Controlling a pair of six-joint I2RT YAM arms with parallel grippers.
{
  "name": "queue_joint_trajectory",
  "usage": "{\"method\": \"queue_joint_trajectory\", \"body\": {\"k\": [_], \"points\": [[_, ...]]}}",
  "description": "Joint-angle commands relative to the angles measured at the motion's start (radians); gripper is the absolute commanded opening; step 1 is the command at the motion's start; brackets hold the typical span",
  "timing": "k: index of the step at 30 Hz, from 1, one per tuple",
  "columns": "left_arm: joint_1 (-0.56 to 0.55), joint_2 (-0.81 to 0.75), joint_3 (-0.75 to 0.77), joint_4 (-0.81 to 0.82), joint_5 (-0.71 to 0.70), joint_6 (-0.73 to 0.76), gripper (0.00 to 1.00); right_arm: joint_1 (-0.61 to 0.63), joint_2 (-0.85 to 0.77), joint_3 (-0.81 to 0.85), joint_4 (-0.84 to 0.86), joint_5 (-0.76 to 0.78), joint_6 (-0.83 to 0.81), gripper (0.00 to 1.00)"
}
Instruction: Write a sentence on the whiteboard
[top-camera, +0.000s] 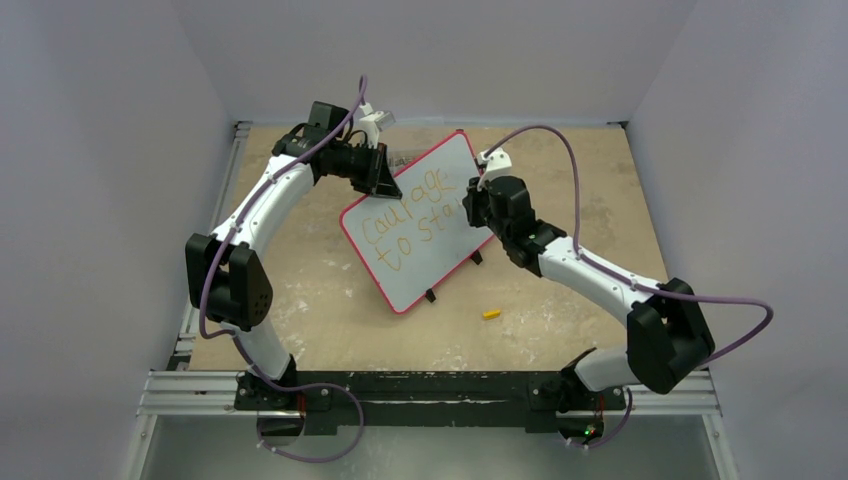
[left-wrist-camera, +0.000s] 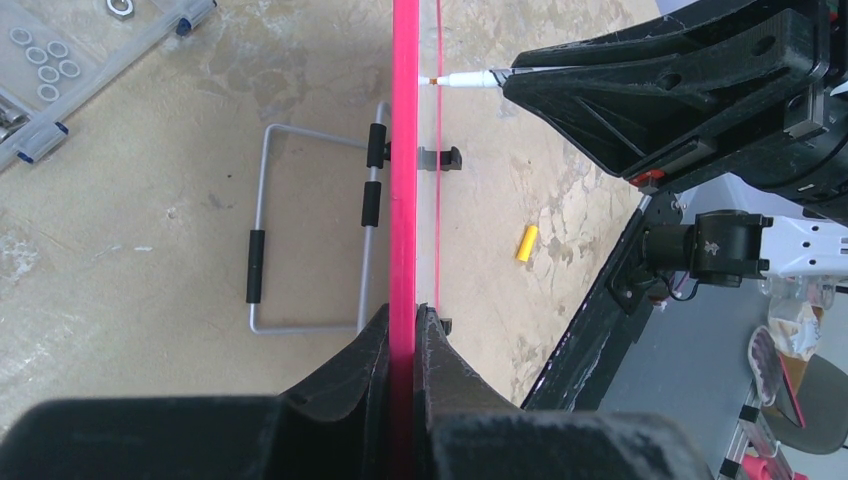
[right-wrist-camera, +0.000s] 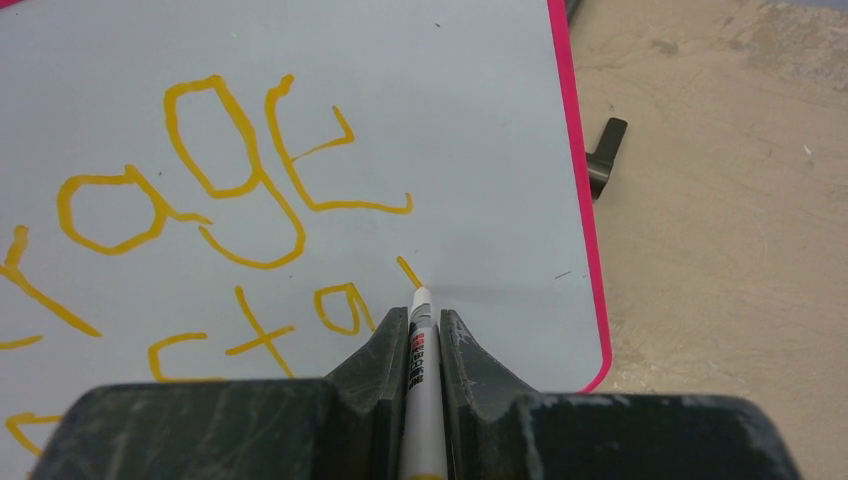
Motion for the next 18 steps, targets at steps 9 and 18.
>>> {"method": "queue_joint_trajectory", "body": {"k": [9,18], "points": [[-0.023,-0.028,-0.017,-0.071,-0.049,0.064,0.00,0.001,0.029,0.097,0.026,-0.009,0.001,0.00],[-0.024,-0.033,-0.017,-0.072,-0.051,0.065,0.00,-0.015,0.048,0.119,0.002,0.034,-0.005,0.00]]}}
